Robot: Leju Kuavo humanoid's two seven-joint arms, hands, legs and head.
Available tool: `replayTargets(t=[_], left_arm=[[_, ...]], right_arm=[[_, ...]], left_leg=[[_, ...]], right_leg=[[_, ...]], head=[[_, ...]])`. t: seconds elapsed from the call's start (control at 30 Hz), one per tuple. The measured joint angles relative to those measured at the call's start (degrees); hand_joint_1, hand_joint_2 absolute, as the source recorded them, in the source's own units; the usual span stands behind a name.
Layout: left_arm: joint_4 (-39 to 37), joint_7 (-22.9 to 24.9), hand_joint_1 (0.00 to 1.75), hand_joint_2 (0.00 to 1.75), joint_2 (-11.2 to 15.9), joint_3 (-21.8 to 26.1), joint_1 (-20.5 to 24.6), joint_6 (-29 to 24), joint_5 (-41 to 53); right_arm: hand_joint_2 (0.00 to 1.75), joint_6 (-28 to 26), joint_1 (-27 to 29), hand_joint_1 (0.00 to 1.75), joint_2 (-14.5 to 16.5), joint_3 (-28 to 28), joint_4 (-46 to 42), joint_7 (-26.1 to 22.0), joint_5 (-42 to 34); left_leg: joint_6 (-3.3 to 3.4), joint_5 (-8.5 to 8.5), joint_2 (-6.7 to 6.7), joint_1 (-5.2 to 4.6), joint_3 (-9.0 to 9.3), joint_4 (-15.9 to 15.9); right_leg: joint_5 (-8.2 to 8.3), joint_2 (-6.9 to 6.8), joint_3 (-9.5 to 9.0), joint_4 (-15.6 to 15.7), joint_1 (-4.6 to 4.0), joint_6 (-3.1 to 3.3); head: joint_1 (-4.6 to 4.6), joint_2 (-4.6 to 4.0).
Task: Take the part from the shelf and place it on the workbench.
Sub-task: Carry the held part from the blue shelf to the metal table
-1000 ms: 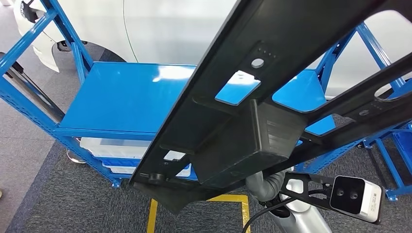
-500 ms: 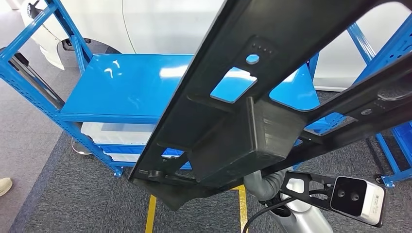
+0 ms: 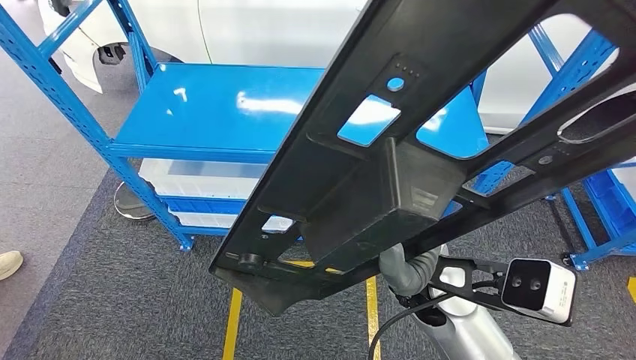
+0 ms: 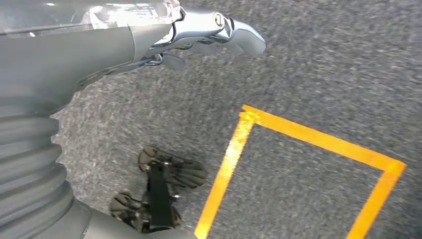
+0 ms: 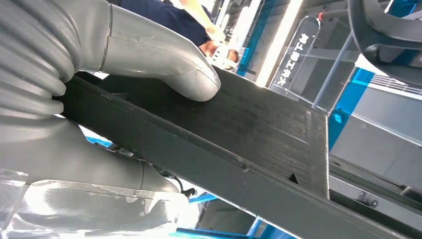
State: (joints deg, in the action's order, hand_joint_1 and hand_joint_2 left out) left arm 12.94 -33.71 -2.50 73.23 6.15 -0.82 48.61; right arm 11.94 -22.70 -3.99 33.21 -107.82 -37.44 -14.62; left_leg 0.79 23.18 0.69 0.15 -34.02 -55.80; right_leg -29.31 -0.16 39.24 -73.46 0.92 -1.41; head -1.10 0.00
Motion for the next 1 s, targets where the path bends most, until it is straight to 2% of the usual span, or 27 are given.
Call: replayTargets(t=[0.03, 0.1, 0.13, 0.17, 0.23, 0.27, 0.3, 0.33, 0.37, 0.4, 0.43, 0.47, 0.5, 0.53, 0.57, 0.6, 0.63, 0.67, 0.73, 0.77, 0.8, 0.83, 0.9, 0.93, 0.97, 1.0], left_arm=[[0.00, -0.14, 0.00, 1.75, -0.11, 0.02, -0.05, -0.04, -0.10], [0.00, -0.44, 0.00, 1.75, -0.22, 0.04, -0.14, -0.10, -0.15], [0.00, -0.57, 0.00, 1.75, -0.25, 0.06, -0.19, -0.10, -0.16], [0.00, -0.64, 0.00, 1.75, -0.26, 0.08, -0.25, -0.09, -0.19], [0.00, -0.74, 0.00, 1.75, -0.27, 0.13, -0.43, -0.05, -0.25], [-0.01, -0.76, 0.00, 1.75, -0.28, 0.15, -0.53, -0.04, -0.27], [-0.01, -0.77, 0.00, 1.75, -0.29, 0.19, -0.62, -0.03, -0.28], [-0.01, -0.78, 0.00, 1.75, -0.29, 0.23, -0.67, -0.02, -0.28], [-0.02, -0.78, 0.00, 1.75, -0.30, 0.27, -0.69, -0.01, -0.28], [-0.02, -0.79, 0.00, 1.75, -0.31, 0.31, -0.69, 0.00, -0.28], [-0.02, -0.79, 0.00, 1.75, -0.32, 0.33, -0.69, 0.01, -0.28], [-0.02, -0.80, 0.00, 1.75, -0.33, 0.34, -0.70, 0.02, -0.28], [-0.02, -0.80, 0.00, 1.75, -0.34, 0.35, -0.70, 0.04, -0.28], [-0.02, -0.80, 0.00, 1.75, -0.34, 0.36, -0.67, 0.08, -0.29], [-0.01, -0.77, 0.00, 1.75, -0.32, 0.36, -0.60, 0.14, -0.37], [-0.01, -0.72, 0.00, 1.75, -0.29, 0.37, -0.49, 0.19, -0.48], [0.00, -0.64, 0.00, 1.75, -0.29, 0.39, -0.41, 0.22, -0.65], [0.00, -0.53, 0.00, 1.75, -0.28, 0.44, -0.37, 0.18, -0.89], [0.00, -0.35, 0.00, 1.75, -0.31, 0.71, -0.51, -0.13, -1.32], [0.00, -0.21, 0.00, 1.75, -0.30, 0.88, -0.58, -0.37, -1.55], [0.00, -0.03, 0.00, 1.75, -0.29, 1.03, -0.62, -0.62, -1.68], [0.00, 0.26, 0.00, 1.75, -0.30, 1.13, -0.64, -0.84, -1.78], [0.00, 1.00, 0.00, 1.75, -0.29, 1.22, -0.69, -1.16, -1.84], [0.00, 1.37, 0.00, 1.75, -0.29, 1.26, -0.74, -1.23, -1.84], [0.00, 1.66, 0.00, 1.75, -0.28, 1.29, -0.76, -1.25, -1.84], [0.00, 1.88, 0.00, 1.75, -0.28, 1.33, -0.76, -1.19, -1.84]], right_arm=[[1.75, 0.24, 0.04, 1.75, -0.09, 0.04, 0.38, -0.37, 0.10], [1.75, 0.79, 0.02, 1.75, -0.15, 0.17, 0.92, -0.87, 0.34], [1.75, 1.06, -0.02, 1.75, -0.16, 0.23, 1.13, -1.05, 0.41], [1.75, 1.31, -0.05, 1.75, -0.18, 0.29, 1.32, -1.20, 0.45], [1.75, 1.70, -0.12, 1.75, -0.21, 0.36, 1.70, -1.39, 0.43], [1.75, 1.84, -0.16, 1.75, -0.20, 0.40, 1.85, -1.43, 0.41], [1.75, 1.98, -0.20, 1.75, -0.20, 0.44, 1.97, -1.45, 0.38], [1.75, 2.05, -0.25, 1.75, -0.19, 0.46, 2.05, -1.48, 0.34], [1.75, 2.09, -0.26, 1.75, -0.19, 0.48, 2.13, -1.50, 0.31], [1.75, 2.13, -0.26, 1.75, -0.19, 0.48, 2.22, -1.51, 0.28], [1.75, 2.14, -0.26, 1.75, -0.19, 0.49, 2.33, -1.51, 0.28], [1.75, 2.14, -0.25, 1.75, -0.19, 0.50, 2.43, -1.52, 0.28], [1.75, 2.17, -0.25, 1.75, -0.19, 0.51, 2.51, -1.53, 0.26], [1.75, 2.27, -0.27, 1.75, -0.19, 0.52, 2.55, -1.56, 0.22], [1.75, 2.47, -0.29, 1.75, -0.18, 0.52, 2.57, -1.64, 0.11], [1.75, 2.76, -0.30, 1.75, -0.18, 0.52, 2.58, -1.75, -0.10], [1.75, 3.10, -0.30, 1.75, -0.17, 0.52, 2.58, -1.91, -0.39], [1.75, 3.50, -0.28, 1.75, -0.15, 0.53, 2.58, -2.12, -0.70], [1.75, 4.46, -0.11, 1.75, -0.12, 0.53, 2.57, -2.40, -0.95], [1.75, 4.92, 0.03, 1.75, -0.10, 0.52, 2.56, -2.46, -0.83], [1.75, 5.25, 0.16, 1.75, -0.10, 0.51, 2.55, -2.44, -0.65], [1.75, 5.37, 0.27, 1.75, -0.10, 0.49, 2.55, -2.40, -0.50], [1.75, 5.16, 0.33, 1.75, -0.10, 0.44, 2.56, -2.24, -0.42], [1.75, 4.99, 0.34, 1.75, -0.11, 0.38, 2.57, -2.17, -0.50], [1.75, 4.82, 0.33, 1.75, -0.13, 0.30, 2.60, -2.13, -0.63], [1.75, 4.67, 0.32, 1.75, -0.15, 0.18, 2.62, -2.13, -0.80]], left_leg=[[-0.19, -0.45, -0.01, 0.05, -1.11, -0.60], [-0.73, -1.14, -0.09, -0.03, -2.79, -1.82], [-1.05, -1.49, -0.13, -0.09, -3.24, -2.24], [-1.40, -1.93, -0.16, -0.11, -3.48, -2.38], [-2.10, -2.55, -0.21, 0.06, -3.76, -2.39], [-2.43, -1.66, -0.25, 0.19, -4.14, -2.96], [-2.75, 0.36, -0.28, 0.31, -4.76, -4.55], [-3.05, 3.34, -0.29, 0.43, -5.60, -7.33], [-3.35, 6.42, -0.29, 0.47, -6.52, -11.05], [-3.57, 8.61, -0.29, 0.52, -7.22, -14.93], [-3.68, 9.41, -0.29, 0.53, -7.40, -17.91], [-3.65, 8.85, -0.30, 0.53, -6.78, -19.25], [-3.46, 7.38, -0.31, 0.51, -5.11, -18.47], [-3.08, 5.90, -0.32, 0.43, -2.39, -15.66], [-2.52, 5.68, -0.32, 0.26, 1.10, -11.25], [-2.11, 6.22, -0.33, 0.09, 4.47, -6.65], [-1.70, 7.12, -0.32, -0.17, 6.87, -3.03], [-1.39, 8.00, -0.26, -0.40, 8.17, -0.76], [-0.85, 7.15, 0.06, -0.48, 8.18, 0.49], [-0.51, 6.41, 0.34, -0.35, 7.94, 0.90], [-0.20, 5.59, 0.66, -0.20, 7.58, 1.31], [0.03, 4.88, 1.00, -0.07, 7.11, 1.56], [0.25, 3.95, 1.63, -0.14, 5.81, 1.39], [0.23, 3.64, 1.98, -0.16, 5.17, 1.17], [0.16, 3.41, 2.35, -0.16, 4.58, 0.88], [0.09, 3.29, 2.70, -0.14, 4.12, 0.52]], right_leg=[[1.26, -0.01, -2.73, 3.03, 0.11, -0.05], [0.50, 0.05, -8.38, 10.81, 0.03, 0.25], [-0.47, 0.12, -10.02, 13.44, -0.06, 0.59], [-1.12, 0.19, -10.58, 14.67, -0.26, 1.06], [-0.25, 0.11, -9.89, 14.91, -0.31, 2.15], [0.44, 0.03, -9.35, 15.00, -0.29, 2.66], [1.23, -0.06, -8.62, 15.15, -0.20, 3.08], [2.01, -0.13, -7.76, 15.17, -0.18, 3.34], [2.80, -0.10, -6.76, 15.16, -0.23, 3.47], [3.58, -0.11, -5.73, 15.11, -0.30, 3.51], [4.34, -0.13, -4.72, 15.05, -0.37, 3.50], [5.06, -0.14, -3.73, 14.98, -0.46, 3.46], [5.72, -0.13, -2.79, 14.94, -0.57, 3.40], [6.37, -0.11, -1.94, 14.91, -0.69, 3.34], [6.96, -0.09, -1.25, 14.89, -0.82, 3.22], [7.51, -0.01, -0.83, 14.91, -0.91, 3.01], [8.05, 0.02, -0.69, 14.99, -0.91, 2.70], [8.56, 0.05, -0.73, 15.17, -0.84, 2.34], [9.58, 0.15, -0.85, 15.72, -0.67, 1.62], [9.30, 0.21, -0.52, 15.43, -0.65, 1.35], [8.12, 0.27, 0.19, 14.11, -0.63, 1.12], [6.07, 0.28, 1.35, 11.45, -0.57, 0.93], [1.22, 0.28, 4.22, 3.42, -0.40, 0.49], [-0.23, 0.25, 5.01, 0.32, -0.30, 0.28], [-0.65, 0.19, 4.68, -0.77, -0.19, 0.11], [-0.07, 0.03, 3.08, 0.70, -0.09, 0.01]], head=[[0.01, 0.00], [-0.05, 0.00], [0.00, 0.00], [0.02, 0.00], [0.21, 0.00], [0.16, -0.01], [0.10, -0.01], [0.01, -0.01], [-0.08, -0.01], [-0.10, 0.00], [-0.10, 0.00], [-0.10, 0.00], [-0.11, 0.00], [-0.11, 0.00], [-0.10, 0.00], [-0.08, 0.00], [-0.06, 0.00], [-0.15, 0.00], [-0.34, 0.00], [-0.40, 0.00], [-0.28, 0.00], [-0.20, -0.01], [-0.02, -0.01], [-0.02, -0.01], [-0.02, -0.01], [-0.01, 0.00]])
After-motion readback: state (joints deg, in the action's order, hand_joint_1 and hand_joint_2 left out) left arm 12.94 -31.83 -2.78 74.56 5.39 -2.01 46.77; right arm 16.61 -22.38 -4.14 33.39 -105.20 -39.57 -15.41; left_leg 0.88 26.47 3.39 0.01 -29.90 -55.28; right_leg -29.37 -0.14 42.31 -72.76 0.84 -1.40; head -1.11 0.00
